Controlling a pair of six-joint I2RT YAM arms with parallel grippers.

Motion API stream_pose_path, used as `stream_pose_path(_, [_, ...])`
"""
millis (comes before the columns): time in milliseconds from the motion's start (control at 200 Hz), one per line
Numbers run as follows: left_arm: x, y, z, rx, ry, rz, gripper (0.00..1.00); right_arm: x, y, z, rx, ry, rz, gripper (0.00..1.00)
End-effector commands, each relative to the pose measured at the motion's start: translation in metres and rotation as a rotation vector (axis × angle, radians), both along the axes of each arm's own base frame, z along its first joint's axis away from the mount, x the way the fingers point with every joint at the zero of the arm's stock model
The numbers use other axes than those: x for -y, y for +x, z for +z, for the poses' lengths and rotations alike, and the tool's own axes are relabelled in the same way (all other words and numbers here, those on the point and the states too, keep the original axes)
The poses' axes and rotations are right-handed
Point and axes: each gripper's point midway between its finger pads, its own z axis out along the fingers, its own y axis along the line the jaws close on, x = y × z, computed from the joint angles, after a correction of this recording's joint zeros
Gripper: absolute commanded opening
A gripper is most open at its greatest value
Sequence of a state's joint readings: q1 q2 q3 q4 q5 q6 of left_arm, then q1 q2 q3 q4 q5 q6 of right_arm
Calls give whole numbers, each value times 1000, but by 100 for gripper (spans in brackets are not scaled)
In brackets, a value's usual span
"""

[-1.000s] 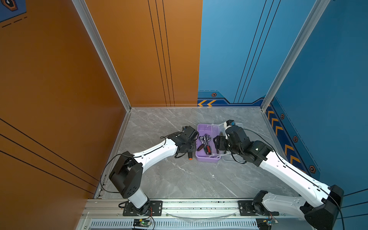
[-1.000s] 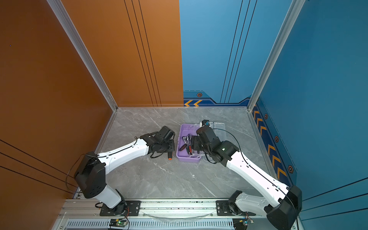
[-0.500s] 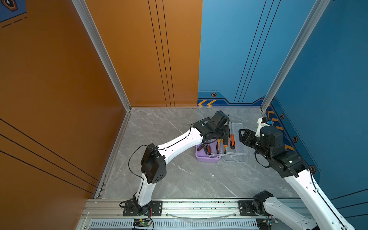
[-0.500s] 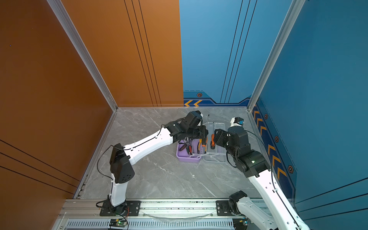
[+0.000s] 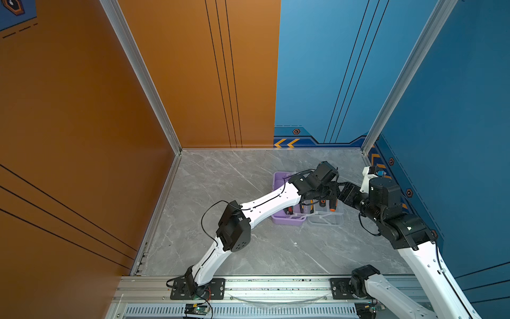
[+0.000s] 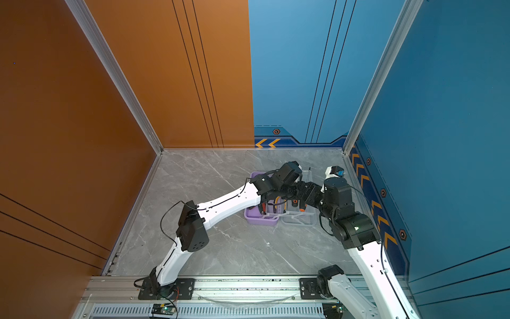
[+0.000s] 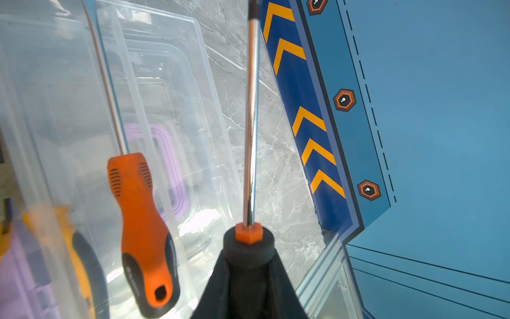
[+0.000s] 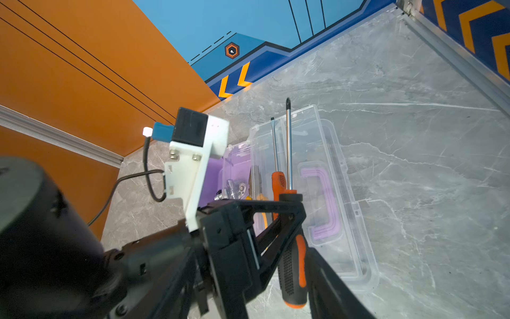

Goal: Pack the tool kit
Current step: 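Lift the black screwdriver and carry it over the clear tray, then lower the black screwdriver into the clear tray beside the orange one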

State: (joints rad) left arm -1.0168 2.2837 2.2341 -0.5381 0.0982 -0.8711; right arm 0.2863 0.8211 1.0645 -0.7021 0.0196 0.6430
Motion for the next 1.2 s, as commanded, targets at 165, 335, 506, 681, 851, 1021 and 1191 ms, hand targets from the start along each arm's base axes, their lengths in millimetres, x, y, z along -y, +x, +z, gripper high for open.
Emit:
stream_pose_path(165, [11, 14, -16, -3, 2, 49, 0, 1, -8, -12, -39, -7, 30, 65])
stream_pose_path(335, [7, 20, -36, -17, 35, 74, 0, 1, -8, -17, -52, -8, 30, 65])
stream_pose_path(506, [3, 28, -47, -49, 38, 96, 0, 0, -6, -22, -62, -7, 31, 65])
stream_pose_path(681, [4, 37, -48, -56, 23, 111, 0, 0, -5, -26, -72, -9, 30, 66])
stream_pose_path(851, [7, 40, -54, -83, 11, 101, 0, -1, -4, -31, -84, -14, 35, 67])
stream_pose_path(1021, [4, 39, -53, -77, 17, 94, 29, -1, -1, -34, -90, -16, 33, 69])
stream_pose_path(1191, [-1, 39, -39, -50, 12, 77, 37, -1, 0, -34, -89, -15, 31, 70])
